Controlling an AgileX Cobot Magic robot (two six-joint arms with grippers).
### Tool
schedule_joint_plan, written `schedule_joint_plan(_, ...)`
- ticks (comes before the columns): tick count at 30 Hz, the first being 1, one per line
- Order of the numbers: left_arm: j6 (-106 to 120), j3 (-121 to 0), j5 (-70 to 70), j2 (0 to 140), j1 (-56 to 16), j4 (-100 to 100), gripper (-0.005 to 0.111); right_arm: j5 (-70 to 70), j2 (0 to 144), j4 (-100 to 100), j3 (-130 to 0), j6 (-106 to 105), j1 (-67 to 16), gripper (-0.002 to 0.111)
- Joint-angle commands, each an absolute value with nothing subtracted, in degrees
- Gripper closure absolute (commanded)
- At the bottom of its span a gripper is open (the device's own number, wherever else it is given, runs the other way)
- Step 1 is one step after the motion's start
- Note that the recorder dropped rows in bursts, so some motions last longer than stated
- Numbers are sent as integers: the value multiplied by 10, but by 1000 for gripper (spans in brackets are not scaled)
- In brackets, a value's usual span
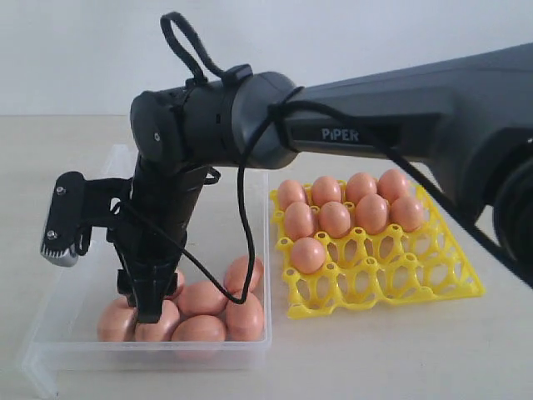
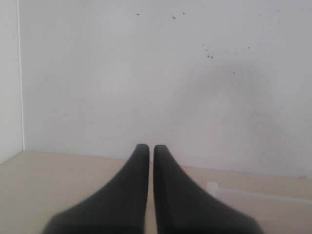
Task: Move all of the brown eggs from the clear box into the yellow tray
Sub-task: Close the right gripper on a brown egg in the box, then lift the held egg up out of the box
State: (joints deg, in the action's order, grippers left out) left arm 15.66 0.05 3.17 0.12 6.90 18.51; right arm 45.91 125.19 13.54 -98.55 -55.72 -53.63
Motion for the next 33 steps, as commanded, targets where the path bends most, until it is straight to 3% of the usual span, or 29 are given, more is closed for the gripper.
schedule_joint_plan(1, 160, 0, 30, 0, 68, 183, 103, 475, 1266, 126, -987, -562, -533, 52)
schedule_joint_plan(15, 160, 0, 30, 0, 68, 183, 103, 431, 1320, 97, -987, -558, -532, 52)
schedule_joint_plan(17, 160, 0, 30, 0, 68, 183, 103, 426, 1320, 95, -987, -555, -532, 61)
schedule_joint_plan(21, 160, 0, 30, 0, 68, 183, 103, 397, 1319, 94, -987, -539, -532, 108)
schedule_joint_plan(29, 160, 0, 30, 0, 68, 183, 103, 287, 1311, 93, -989, -387, -523, 109)
schedule_joint_plan(33, 160, 0, 30, 0, 68, 183, 103, 267, 1299, 170, -989, -292, -470, 109)
